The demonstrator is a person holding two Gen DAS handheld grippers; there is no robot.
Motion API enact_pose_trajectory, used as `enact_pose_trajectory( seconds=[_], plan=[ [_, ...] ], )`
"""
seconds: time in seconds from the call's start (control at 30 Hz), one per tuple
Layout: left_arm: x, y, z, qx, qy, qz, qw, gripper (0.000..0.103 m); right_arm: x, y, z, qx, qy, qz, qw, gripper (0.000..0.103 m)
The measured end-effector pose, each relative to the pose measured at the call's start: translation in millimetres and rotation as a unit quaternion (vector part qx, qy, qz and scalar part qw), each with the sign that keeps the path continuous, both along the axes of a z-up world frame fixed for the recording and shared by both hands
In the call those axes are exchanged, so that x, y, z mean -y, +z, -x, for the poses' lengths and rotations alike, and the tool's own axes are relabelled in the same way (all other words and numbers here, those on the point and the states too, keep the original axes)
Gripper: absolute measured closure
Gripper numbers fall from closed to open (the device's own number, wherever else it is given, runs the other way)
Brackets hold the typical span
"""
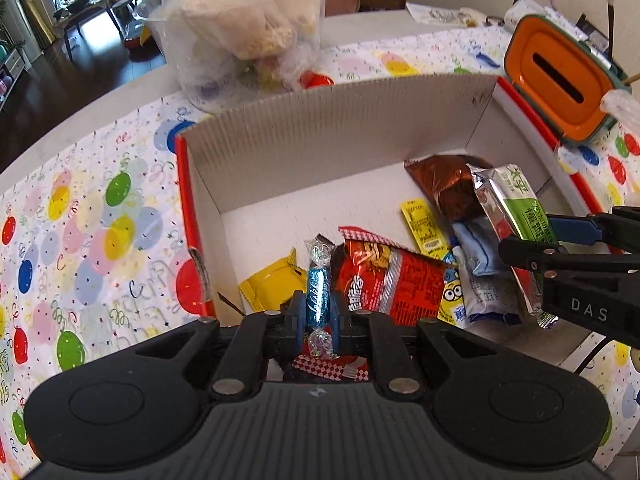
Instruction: Organize snacks
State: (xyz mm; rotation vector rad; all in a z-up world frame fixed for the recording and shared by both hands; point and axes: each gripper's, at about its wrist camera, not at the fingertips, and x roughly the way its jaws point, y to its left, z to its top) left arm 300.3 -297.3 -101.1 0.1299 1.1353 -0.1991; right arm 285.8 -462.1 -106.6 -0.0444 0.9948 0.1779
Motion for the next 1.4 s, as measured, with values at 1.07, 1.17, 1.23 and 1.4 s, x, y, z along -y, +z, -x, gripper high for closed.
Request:
enact_pose_trajectory(
  seconds=[1.07, 1.17, 1.23, 1.4],
  plan=[
    [-10, 23, 34, 0.036, -0.002, 0.024, 0.9991, 0.076, 4, 30, 37, 0.040, 0.017, -0.054, 0.998, 0.021],
    [-15, 31, 42, 0.049, -0.004, 0.029, 0.9984, 0.074, 1, 41, 47, 0.056, 0.017, -0.058, 0.997, 0.017],
    [-19, 36, 48, 0.059, -0.006, 0.025, 0.9980, 0.073, -1, 48, 54, 0.067, 0.012, -0.058, 0.996, 0.014],
    [-32, 50, 65, 0.081, -0.010, 0.043, 0.9957, 0.043, -7, 67, 73, 0.099, 0.004, -0.065, 0.993, 0.007]
  ],
)
